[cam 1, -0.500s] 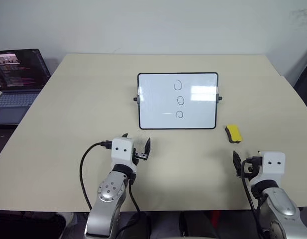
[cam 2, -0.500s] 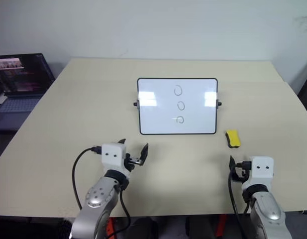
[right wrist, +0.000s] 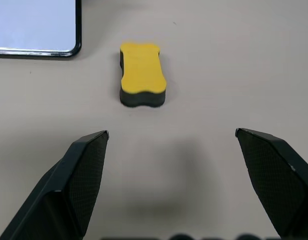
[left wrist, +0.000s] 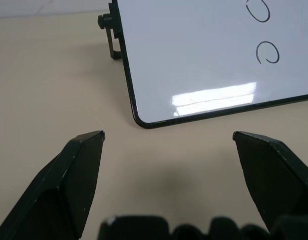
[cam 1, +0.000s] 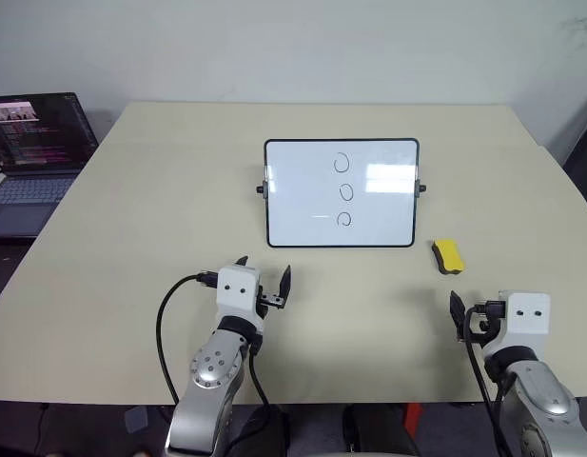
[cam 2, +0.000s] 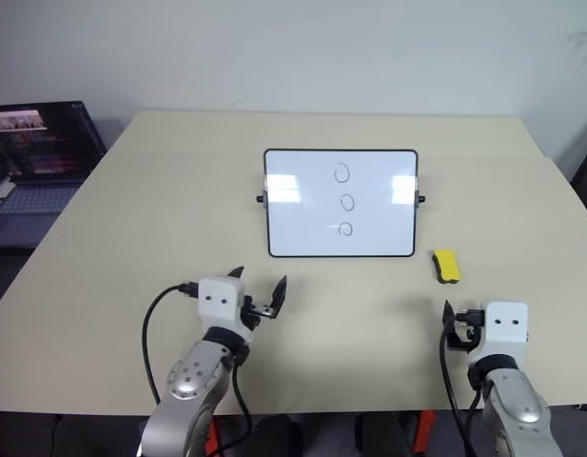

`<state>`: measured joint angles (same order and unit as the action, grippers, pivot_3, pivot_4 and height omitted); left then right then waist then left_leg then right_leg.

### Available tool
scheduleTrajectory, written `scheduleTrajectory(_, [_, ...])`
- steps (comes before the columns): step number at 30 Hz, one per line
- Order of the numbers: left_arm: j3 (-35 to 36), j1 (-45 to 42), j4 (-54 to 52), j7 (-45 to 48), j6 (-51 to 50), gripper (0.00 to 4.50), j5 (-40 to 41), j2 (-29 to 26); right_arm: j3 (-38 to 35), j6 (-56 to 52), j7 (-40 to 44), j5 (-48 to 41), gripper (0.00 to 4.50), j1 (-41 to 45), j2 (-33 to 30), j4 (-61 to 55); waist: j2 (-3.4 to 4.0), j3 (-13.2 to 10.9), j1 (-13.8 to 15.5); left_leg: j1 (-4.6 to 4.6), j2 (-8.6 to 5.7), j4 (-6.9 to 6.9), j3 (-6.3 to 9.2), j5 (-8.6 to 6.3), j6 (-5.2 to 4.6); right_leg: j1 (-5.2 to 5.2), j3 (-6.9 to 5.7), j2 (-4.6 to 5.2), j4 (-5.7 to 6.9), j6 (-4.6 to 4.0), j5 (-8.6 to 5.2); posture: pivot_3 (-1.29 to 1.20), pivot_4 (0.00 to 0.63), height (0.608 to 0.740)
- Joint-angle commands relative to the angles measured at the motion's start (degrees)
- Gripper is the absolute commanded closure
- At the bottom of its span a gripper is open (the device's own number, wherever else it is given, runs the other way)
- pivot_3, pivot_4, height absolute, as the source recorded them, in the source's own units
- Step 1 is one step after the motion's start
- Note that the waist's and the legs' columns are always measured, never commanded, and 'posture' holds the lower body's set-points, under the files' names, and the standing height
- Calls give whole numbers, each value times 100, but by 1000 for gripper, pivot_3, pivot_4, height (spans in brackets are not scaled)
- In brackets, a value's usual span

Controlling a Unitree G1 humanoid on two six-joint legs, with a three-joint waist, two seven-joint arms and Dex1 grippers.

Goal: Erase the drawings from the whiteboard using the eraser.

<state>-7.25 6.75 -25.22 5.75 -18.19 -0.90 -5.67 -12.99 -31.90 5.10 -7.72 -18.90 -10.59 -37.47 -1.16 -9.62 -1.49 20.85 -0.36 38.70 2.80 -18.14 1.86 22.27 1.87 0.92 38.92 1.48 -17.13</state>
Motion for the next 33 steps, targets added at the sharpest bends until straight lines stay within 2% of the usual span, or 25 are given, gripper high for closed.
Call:
scheduleTrajectory(1, [100, -177, -14, 55, 185, 0, 19, -50, 40, 154, -99, 97, 29, 51, 51, -106, 0, 0, -1, -1, 0, 0, 0, 0, 0, 0, 0, 0, 1, 0, 0, 0, 150, 740])
scheduleTrajectory(18, [475, -577, -101, 188, -41, 0, 124, -227, 290, 242, -312, 289, 29, 240, 285, 149, 2, 1, -8, -1, 0, -1, 0, 0, 0, 0, 0, 0, 1, 0, 0, 0, 150, 740])
scheduleTrajectory(21, [692, -868, -288, 446, -409, 0, 478, -400, 265, 260, -286, 265, 29, 258, 277, 189, 1, 0, -6, 0, 0, 0, 0, 0, 0, 1, -1, 0, 0, 0, 0, 0, 150, 740])
scheduleTrajectory(25, [898, -1366, -540, 1136, -1101, 0, 1155, -898, 299, 265, -243, 243, 29, 293, 267, 237, 2, 1, -6, 0, 0, 0, 4, 1, 1, 0, -6, 0, 3, 0, 0, 0, 150, 740])
scheduleTrajectory(33, [907, -2389, -693, 2138, -2305, 0, 2348, -1637, 375, 229, -222, 251, 29, 367, 253, 287, 2, 1, -8, 0, 0, 0, 3, 2, 4, 0, -4, 0, 0, 0, 0, 0, 150, 740])
